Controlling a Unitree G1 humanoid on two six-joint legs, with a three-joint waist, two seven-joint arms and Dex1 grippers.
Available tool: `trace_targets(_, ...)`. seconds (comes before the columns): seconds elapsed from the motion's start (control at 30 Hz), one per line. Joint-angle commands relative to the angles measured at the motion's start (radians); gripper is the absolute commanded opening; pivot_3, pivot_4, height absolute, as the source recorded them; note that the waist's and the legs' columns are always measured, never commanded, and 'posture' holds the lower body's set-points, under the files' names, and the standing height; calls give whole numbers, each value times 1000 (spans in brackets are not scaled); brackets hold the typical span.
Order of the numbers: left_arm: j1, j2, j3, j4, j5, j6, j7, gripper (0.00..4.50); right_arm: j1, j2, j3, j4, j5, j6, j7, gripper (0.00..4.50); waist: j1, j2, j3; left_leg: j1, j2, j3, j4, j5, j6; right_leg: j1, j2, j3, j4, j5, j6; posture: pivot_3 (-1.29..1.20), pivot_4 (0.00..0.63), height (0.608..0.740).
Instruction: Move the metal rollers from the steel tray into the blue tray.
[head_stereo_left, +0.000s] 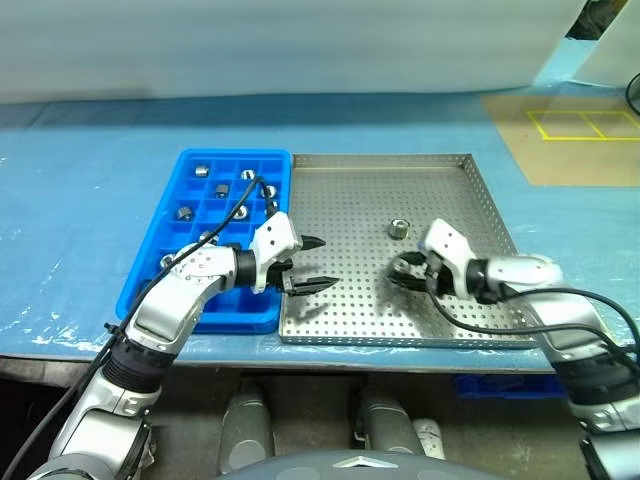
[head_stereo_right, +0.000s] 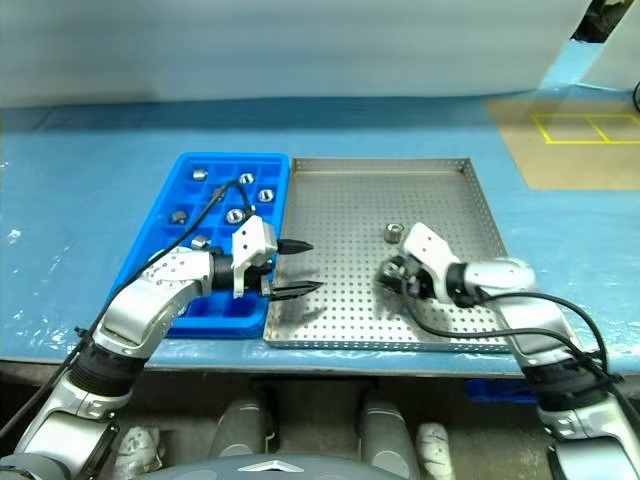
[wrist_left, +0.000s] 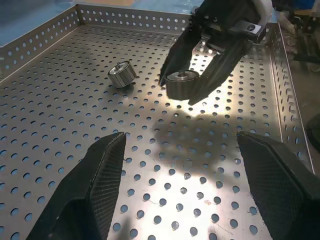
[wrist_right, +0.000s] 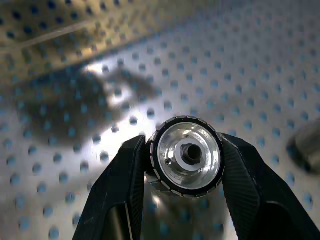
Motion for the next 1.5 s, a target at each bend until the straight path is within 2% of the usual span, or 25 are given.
trace_targets(0.03,57,20,50,-98,23,7,83,3759,-107,87,45,54,-7,-78,-12,1760,6,0,0,0,0,0,0,0,0,0,0,0,1,0,0,-24,150,740)
trace_targets(0.13,112,17,80,-141,54,17,172,3759,-184,167,85,147,-30,-139,-16,1760,16,0,0,0,1,0,0,1,-1,0,0,-1,1,0,0,37,150,740)
trace_targets(0.37,318,5,174,-369,-6,132,302,3759,-392,376,176,461,-120,-319,-33,1760,40,-1,0,-7,1,-2,0,1,-2,-5,0,-3,1,0,-1,177,150,740)
trace_targets(0.63,527,9,281,-559,-1,198,430,3759,-492,524,212,673,-155,-446,7,1760,80,-2,1,-10,2,-3,0,1,-2,-6,0,-6,0,-1,-2,339,150,740)
trace_targets(0.83,598,-13,307,-624,17,232,523,3759,-521,588,225,764,-178,-486,56,1760,106,-2,1,-10,6,-4,0,1,-2,-6,0,-6,1,-1,-2,358,150,740)
trace_targets(0.97,666,-30,303,-668,23,231,563,3759,-531,617,222,806,-182,-506,81,1760,126,-2,1,-10,6,-4,0,1,-2,-6,0,-6,0,-2,-2,460,150,740)
trace_targets(1.17,696,-29,309,-679,32,230,593,3759,-545,642,209,869,-192,-534,87,1760,151,-2,1,-10,6,-5,-3,1,-3,-7,0,-6,0,-2,-2,481,150,740)
trace_targets(1.23,682,-25,308,-674,31,233,594,3759,-551,645,196,881,-192,-549,82,2517,156,-2,1,-10,6,-5,-3,1,-3,-7,0,-6,0,-2,-2,473,150,740)
trace_targets(1.4,602,-9,298,-633,23,234,574,3759,-562,624,131,889,-170,-581,45,4083,164,-2,1,-10,6,-5,-3,1,-3,-7,0,-6,0,-2,-2,416,150,740)
trace_targets(1.5,518,6,286,-560,14,207,535,3759,-554,574,68,861,-151,-584,14,4083,166,-1,1,-10,6,-4,-3,2,-4,-7,0,-6,1,-2,-2,341,150,740)
